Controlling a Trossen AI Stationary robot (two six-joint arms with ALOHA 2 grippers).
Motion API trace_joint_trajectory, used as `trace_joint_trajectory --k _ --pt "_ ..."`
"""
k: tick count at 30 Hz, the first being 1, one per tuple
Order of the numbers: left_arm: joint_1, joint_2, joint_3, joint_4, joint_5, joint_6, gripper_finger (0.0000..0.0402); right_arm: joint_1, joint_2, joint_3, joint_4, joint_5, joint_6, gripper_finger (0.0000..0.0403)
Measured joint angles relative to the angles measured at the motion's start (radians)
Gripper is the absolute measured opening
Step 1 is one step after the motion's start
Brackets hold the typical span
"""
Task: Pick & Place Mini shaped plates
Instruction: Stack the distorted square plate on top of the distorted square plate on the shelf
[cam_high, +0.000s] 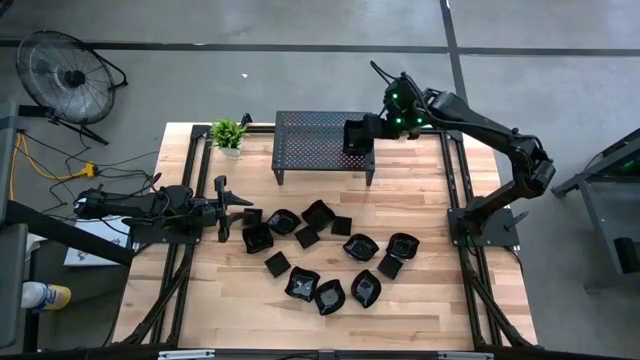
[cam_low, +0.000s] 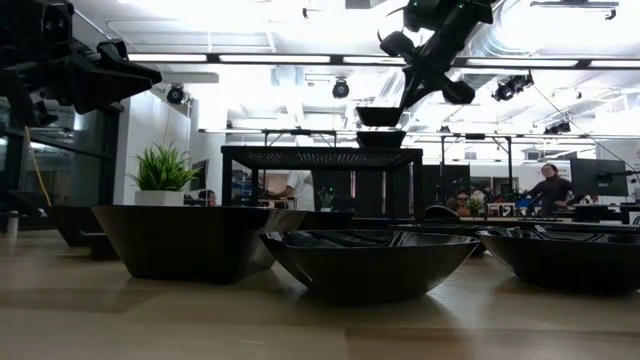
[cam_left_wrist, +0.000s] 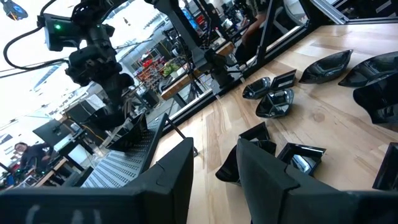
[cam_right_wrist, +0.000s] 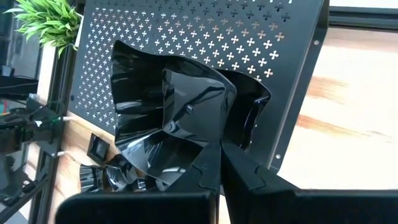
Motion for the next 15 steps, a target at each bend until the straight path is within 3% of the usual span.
trace_joint_trajectory --k 15 --pt "0.0 0.0 0.0 0.0 0.0 0.0 0.012 -0.052 0.02 0.0 0.007 -0.134 -0.017 0.0"
